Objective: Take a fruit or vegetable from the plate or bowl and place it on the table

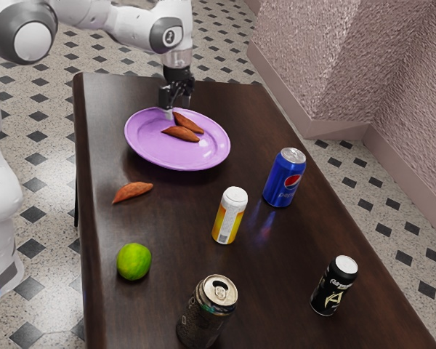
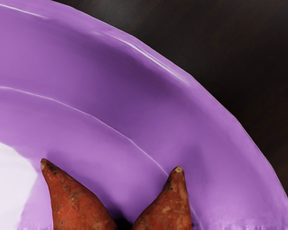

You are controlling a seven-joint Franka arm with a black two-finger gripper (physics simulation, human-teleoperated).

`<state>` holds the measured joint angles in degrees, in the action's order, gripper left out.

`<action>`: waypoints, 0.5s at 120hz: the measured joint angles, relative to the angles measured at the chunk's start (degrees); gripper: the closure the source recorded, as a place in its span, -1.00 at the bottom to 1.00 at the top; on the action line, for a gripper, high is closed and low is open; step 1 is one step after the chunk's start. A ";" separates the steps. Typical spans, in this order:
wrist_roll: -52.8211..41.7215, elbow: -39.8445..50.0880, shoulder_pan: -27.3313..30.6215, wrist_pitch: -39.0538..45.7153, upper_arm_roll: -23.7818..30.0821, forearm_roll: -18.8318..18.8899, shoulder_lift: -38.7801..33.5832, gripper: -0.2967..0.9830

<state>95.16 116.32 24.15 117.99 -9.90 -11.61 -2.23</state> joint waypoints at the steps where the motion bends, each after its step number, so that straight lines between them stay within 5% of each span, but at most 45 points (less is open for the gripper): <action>1: -0.12 0.00 -0.05 0.16 0.06 0.00 0.08 -0.54; 60: -4.35 2.78 -1.56 3.65 0.47 -4.66 -0.74 -0.54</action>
<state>90.81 119.10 22.59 121.64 -9.43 -16.27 -2.96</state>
